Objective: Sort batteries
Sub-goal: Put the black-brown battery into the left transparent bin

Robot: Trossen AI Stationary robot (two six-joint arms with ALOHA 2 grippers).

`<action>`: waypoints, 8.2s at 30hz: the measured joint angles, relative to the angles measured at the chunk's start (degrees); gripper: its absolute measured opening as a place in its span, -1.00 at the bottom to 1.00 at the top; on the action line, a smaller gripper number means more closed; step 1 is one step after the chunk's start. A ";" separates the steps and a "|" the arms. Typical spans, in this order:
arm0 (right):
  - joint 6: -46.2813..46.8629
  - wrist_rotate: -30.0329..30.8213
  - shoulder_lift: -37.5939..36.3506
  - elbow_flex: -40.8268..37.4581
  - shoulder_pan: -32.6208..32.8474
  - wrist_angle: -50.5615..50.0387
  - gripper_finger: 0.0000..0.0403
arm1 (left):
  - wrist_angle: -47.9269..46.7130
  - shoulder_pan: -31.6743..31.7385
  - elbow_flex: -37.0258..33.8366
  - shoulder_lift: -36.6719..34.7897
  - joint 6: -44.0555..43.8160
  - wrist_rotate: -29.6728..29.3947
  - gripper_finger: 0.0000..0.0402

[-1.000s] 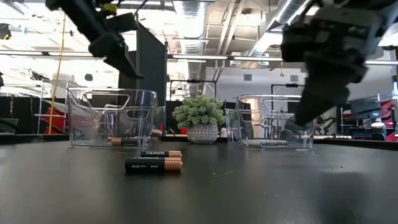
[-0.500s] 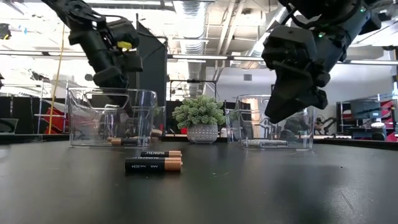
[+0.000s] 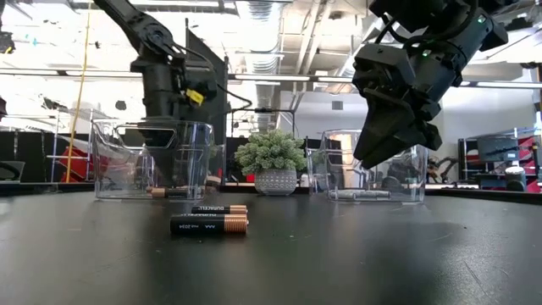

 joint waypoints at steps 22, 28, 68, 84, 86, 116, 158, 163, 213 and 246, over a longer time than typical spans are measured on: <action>-0.12 0.00 0.00 0.00 0.00 -0.05 -0.38 | -0.36 2.03 1.80 2.84 0.49 -0.01 -0.48; -0.12 0.00 0.00 0.00 0.00 -0.05 -0.38 | -0.32 2.03 1.80 2.84 0.29 -1.04 -0.43; 0.32 -0.02 0.00 0.04 14.34 -7.00 -0.38 | 6.70 -37.91 10.57 -17.75 -38.63 -18.53 -0.44; 0.34 -0.02 0.00 0.04 20.26 -7.98 -0.38 | 21.19 -51.87 10.57 -1.41 -49.66 -21.43 -0.44; 0.34 -0.02 0.00 0.04 20.61 -7.98 -0.38 | 22.86 -51.84 10.54 1.26 -51.49 -21.32 -0.44; 0.94 -0.02 0.00 0.02 20.96 -7.81 -0.38 | 40.03 -50.32 10.88 6.64 -26.09 -24.13 0.12; 4.93 -0.02 0.00 0.00 18.36 -7.74 -0.38 | 90.58 -58.44 -18.14 19.02 -33.19 -29.00 0.12; 4.84 -0.02 0.00 0.00 18.38 -7.72 -0.38 | 91.33 -57.84 -17.85 22.72 -35.33 -28.92 0.12; 4.89 -0.07 0.00 0.00 22.27 -3.46 -0.38 | 94.40 -57.27 -17.76 28.65 -30.95 -28.48 -0.36; 4.82 -0.07 0.00 0.00 22.27 -3.46 -0.38 | 98.75 -57.31 -17.87 28.94 -33.80 -28.73 -0.80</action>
